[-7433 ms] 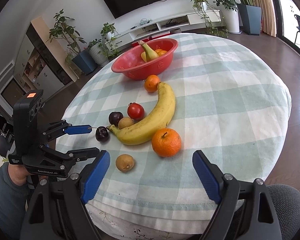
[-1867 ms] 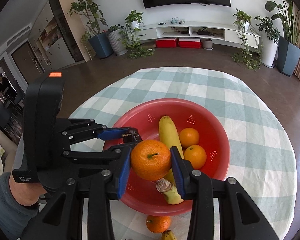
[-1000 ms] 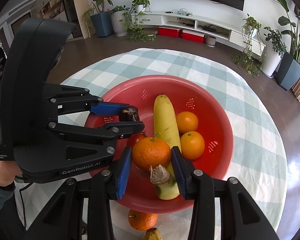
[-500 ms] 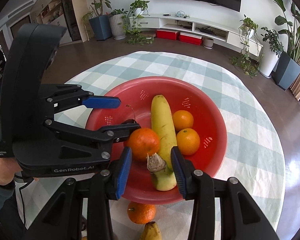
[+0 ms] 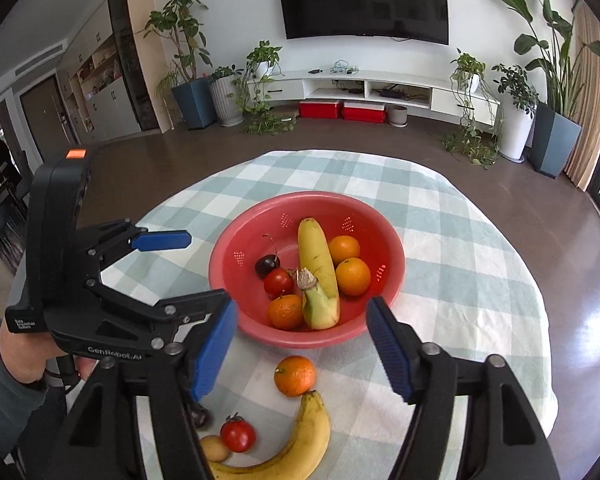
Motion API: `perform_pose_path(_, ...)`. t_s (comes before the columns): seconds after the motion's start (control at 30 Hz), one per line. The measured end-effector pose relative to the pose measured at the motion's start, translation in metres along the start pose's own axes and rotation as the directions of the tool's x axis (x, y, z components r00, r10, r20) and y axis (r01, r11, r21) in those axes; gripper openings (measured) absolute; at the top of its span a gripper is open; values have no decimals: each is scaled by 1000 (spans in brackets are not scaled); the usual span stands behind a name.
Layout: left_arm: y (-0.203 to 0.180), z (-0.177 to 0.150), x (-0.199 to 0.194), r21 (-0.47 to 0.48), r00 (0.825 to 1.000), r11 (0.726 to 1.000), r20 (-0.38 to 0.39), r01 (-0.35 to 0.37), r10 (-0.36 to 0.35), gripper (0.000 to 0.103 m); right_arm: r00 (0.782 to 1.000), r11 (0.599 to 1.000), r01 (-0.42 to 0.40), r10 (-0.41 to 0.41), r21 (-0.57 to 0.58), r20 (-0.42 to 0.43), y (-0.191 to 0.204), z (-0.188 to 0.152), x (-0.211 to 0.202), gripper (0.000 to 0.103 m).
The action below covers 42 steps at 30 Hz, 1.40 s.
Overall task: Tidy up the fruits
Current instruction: 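Withdraw both open grippers from the bowl toward the remaining fruit, then move the left gripper to the small brown round fruit and close on it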
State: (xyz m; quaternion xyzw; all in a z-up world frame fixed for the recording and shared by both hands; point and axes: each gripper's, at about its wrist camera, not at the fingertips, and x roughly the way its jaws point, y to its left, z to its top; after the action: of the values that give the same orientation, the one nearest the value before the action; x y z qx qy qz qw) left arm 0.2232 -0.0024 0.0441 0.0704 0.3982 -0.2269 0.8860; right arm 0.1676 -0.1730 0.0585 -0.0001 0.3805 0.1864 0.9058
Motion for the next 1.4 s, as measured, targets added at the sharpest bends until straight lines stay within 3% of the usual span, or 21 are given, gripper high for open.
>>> perform_pose_path(0.07,-7,-13,-11,3,1000,1000,-1,7,-7,94,1000,999,-14,14,37,15,-2,-13,-11,84)
perform_pose_path(0.37,-39,-74,-59,-6,999,999,12,39,-39,96,999,980,-37,35,196,13,-14,-76,-35,84)
perform_pose_path(0.7,-94,-136,-77,12,995,995,-40,95,-95,96,999,947,-47,47,318,7,-21,-122,-40,85)
perform_pose_path(0.9,-104,-151,-73,-47,992,992,-51,117,-119,96,998,947,-51,57,318,-10,-16,-132,-34,85)
perform_pose_path(1.27,-133,-147,-66,-3,989,990,-57,138,-138,95,999,939,-34,37,344,-5,-22,-135,-34,85)
perform_pose_path(1.37,-145,-147,-61,35,988,990,-71,140,-137,84,999,935,-34,35,354,5,-25,-136,-35,85)
perform_pose_path(1.4,-148,-148,-58,40,987,989,-81,142,-139,71,999,934,-34,34,356,8,-26,-137,-36,85)
